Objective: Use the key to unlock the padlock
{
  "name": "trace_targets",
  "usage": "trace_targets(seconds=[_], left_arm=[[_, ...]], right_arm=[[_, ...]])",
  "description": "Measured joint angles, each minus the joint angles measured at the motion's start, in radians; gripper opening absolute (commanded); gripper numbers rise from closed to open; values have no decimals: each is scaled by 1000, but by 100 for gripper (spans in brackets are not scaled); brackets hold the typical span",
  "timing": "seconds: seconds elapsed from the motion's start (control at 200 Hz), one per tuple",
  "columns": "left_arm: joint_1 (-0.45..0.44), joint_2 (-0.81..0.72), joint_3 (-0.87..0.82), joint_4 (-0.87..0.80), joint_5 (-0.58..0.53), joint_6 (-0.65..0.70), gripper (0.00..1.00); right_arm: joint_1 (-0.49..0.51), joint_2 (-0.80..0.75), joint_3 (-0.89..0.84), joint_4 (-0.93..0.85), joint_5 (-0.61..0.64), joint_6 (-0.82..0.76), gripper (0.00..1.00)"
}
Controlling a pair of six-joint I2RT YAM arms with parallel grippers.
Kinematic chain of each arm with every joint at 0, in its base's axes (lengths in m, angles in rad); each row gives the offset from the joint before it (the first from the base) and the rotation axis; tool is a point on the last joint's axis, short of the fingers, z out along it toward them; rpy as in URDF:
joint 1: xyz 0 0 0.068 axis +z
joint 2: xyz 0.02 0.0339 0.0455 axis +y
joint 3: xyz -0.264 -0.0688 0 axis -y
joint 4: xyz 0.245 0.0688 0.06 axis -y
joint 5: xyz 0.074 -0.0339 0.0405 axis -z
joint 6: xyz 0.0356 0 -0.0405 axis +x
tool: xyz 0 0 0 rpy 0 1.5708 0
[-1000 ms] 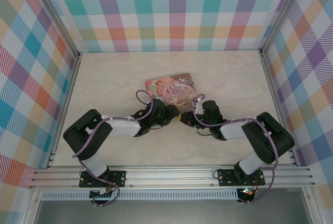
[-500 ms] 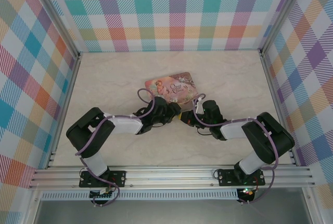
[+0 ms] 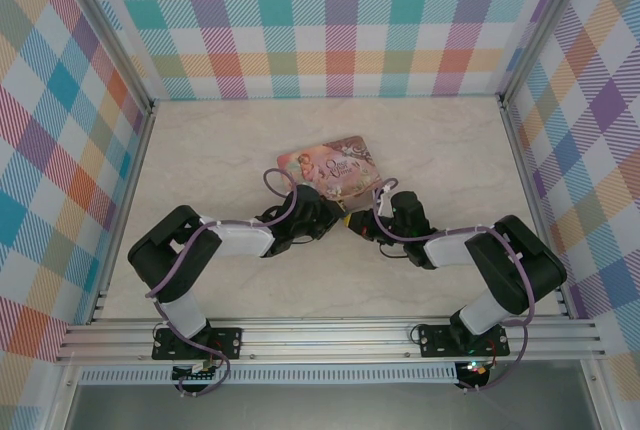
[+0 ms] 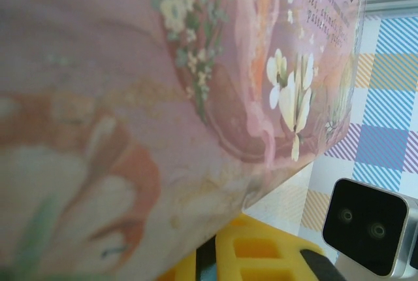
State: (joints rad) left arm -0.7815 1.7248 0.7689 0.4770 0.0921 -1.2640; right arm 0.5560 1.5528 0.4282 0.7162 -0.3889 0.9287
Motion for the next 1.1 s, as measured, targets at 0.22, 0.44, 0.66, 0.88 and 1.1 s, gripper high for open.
trace_targets(seconds=[0.22, 0.44, 0.66, 0.88, 1.1], left_arm=[[0, -1, 0, 0, -2, -1, 0], [0, -4, 0, -1, -3, -16, 0], [0, -5, 1, -4, -4, -23, 0], [0, -5, 9, -19, -4, -26, 0], [0, -5, 22, -45, -4, -34, 0]], right_arm=[[0, 0, 0, 1, 0, 8, 13], [-2, -1, 0, -3, -12, 4, 27], [-3, -52, 0, -61, -23, -32, 44], [-7, -184, 0, -235, 24, -167, 58], [8, -430, -13, -415, 166, -470, 62]])
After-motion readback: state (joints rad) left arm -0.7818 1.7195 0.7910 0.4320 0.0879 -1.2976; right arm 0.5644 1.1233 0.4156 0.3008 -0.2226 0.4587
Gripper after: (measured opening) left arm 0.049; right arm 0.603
